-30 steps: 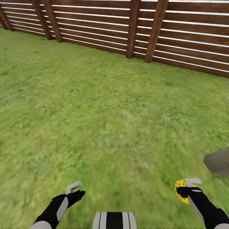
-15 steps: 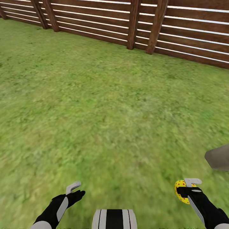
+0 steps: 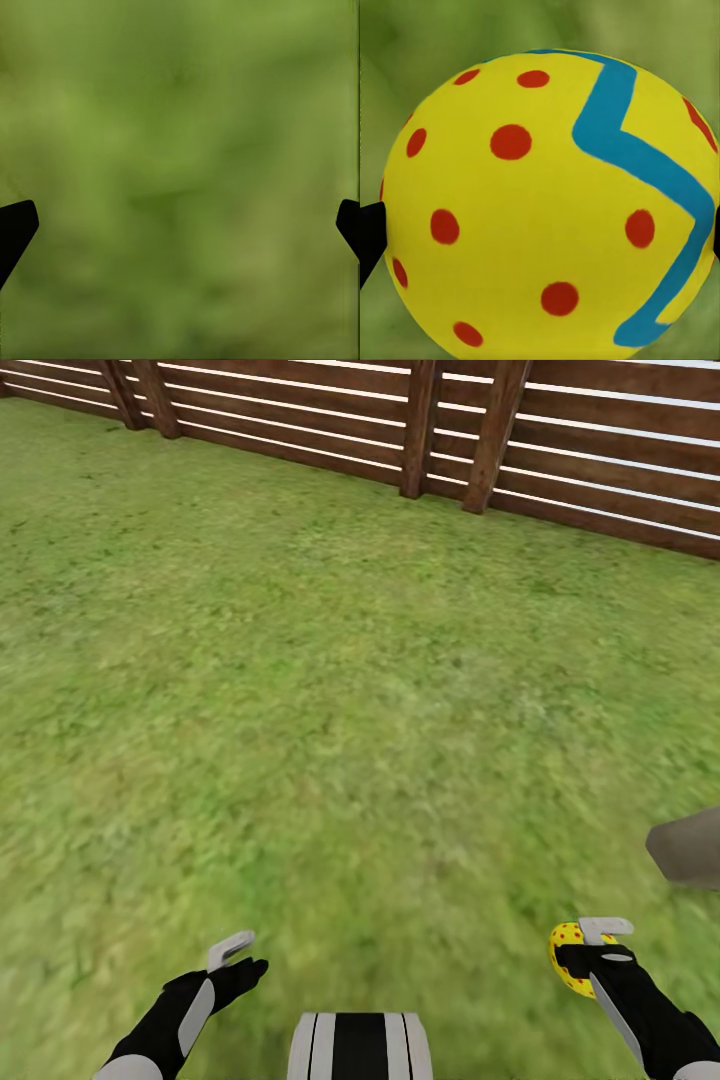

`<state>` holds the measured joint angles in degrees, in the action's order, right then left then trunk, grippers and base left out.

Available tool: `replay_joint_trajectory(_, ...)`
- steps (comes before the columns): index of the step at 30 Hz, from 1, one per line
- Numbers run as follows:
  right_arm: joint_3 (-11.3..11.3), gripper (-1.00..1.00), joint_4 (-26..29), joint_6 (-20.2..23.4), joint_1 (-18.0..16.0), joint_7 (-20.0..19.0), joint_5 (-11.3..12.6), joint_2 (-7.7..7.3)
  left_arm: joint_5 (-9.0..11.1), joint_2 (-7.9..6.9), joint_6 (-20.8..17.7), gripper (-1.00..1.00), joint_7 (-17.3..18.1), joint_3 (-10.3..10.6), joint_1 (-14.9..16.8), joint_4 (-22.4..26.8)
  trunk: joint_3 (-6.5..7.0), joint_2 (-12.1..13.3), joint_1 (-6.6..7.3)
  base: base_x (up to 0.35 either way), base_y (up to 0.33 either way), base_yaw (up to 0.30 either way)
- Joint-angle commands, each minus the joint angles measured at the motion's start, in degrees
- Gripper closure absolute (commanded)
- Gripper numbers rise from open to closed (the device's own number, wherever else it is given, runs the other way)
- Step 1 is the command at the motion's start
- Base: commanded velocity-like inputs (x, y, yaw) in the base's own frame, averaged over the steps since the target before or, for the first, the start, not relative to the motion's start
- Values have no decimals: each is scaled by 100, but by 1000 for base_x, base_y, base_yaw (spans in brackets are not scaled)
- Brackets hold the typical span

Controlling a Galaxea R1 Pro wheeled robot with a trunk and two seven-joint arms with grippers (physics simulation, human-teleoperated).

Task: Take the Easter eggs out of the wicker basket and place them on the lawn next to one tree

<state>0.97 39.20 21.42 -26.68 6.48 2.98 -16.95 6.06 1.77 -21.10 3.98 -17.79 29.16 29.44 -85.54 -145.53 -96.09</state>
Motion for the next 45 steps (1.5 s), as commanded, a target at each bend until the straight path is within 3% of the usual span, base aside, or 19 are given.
replay_joint_trajectory(1, 17, 100, -62, 16, 5, 20, 141, 3, 35, 7, -43, -100, 9, -36, 2, 9, -26, -2, -4, 0, 0, 0)
replay_joint_trajectory(11, 17, 100, -57, 12, 5, 20, 141, 8, 35, 7, -41, -100, 24, -40, 2, 9, -48, -3, -6, 0, 0, 0)
replay_joint_trajectory(12, 22, -100, -54, 6, 5, 20, 141, 8, 35, 7, -40, -100, 24, -40, 2, 9, -50, -3, -6, 0, 0, 0)
replay_joint_trajectory(19, 17, -100, -53, 20, 5, 20, 141, 8, 35, 7, -43, -100, 27, -40, 2, 9, -54, -3, -6, 0, 0, 0)
replay_joint_trajectory(28, 16, -100, -53, 20, 5, 20, 140, 15, 26, 7, -43, -100, -17, -31, 1, 9, 146, 9, 17, -10, 0, 0)
replay_joint_trajectory(45, 22, -100, -60, 32, 5, 20, 127, 45, 18, 21, -43, -100, -20, -31, 2, 9, 522, 31, 61, -270, 0, 0)
